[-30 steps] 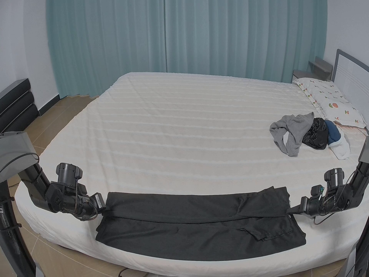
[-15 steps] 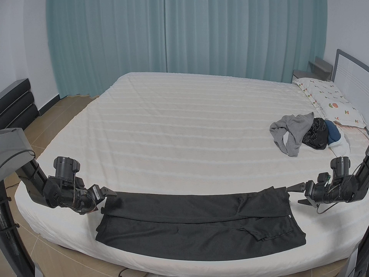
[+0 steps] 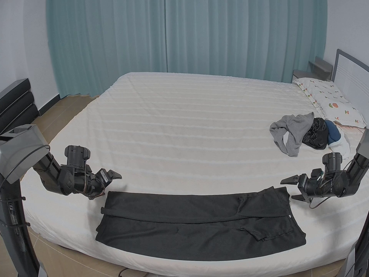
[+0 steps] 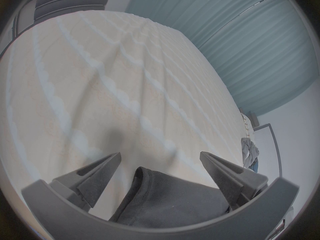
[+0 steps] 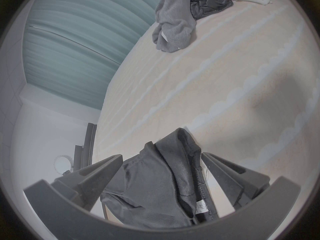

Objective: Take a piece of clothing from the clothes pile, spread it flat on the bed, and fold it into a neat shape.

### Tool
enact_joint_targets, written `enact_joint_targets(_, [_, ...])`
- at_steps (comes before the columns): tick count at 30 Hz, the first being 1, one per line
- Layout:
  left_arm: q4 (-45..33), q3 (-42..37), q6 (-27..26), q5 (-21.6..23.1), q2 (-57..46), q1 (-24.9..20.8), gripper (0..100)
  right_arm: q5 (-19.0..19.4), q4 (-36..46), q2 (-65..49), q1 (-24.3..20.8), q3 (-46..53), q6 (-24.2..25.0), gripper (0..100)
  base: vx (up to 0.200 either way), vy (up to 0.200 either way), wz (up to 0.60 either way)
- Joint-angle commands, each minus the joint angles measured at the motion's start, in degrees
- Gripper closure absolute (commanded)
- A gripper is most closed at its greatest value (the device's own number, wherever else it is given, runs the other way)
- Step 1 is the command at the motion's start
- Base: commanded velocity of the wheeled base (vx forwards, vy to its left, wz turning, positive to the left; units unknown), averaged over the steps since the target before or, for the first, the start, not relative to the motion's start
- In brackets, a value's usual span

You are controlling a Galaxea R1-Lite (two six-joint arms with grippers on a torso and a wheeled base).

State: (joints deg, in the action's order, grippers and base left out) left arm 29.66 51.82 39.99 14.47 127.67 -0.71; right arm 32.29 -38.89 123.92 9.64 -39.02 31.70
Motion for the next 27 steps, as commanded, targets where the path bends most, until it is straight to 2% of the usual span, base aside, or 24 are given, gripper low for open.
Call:
enact_joint_targets(1, [0.0,0.9,-0.1,-0.1,2.8,-0.7,100,0.1,0.0,2.6,-0.2,-0.5,0.1,0,0.000,0.000,0.00])
enact_joint_targets(9, [0.0,0.4,0.7,-0.2,2.0,-0.1,100,0.0,0.0,2.6,0.1,0.1,0.1,0,0.000,0.000,0.00])
enact_joint_targets(14, [0.1,1.3,2.4,-3.6,1.0,1.7,100,0.0,-1.1,2.7,0.2,0.4,0.2,0,0.000,0.000,0.00])
enact_joint_targets(18, [2.8,1.8,4.7,-3.7,1.7,2.0,100,-0.8,-1.5,2.9,0.1,0.4,0.3,0,0.000,0.000,0.00])
enact_joint_targets(27, [5.7,-0.6,5.2,-1.8,0.6,1.9,100,-0.9,-1.6,2.4,-0.1,1.5,0.4,0,0.000,0.000,0.00])
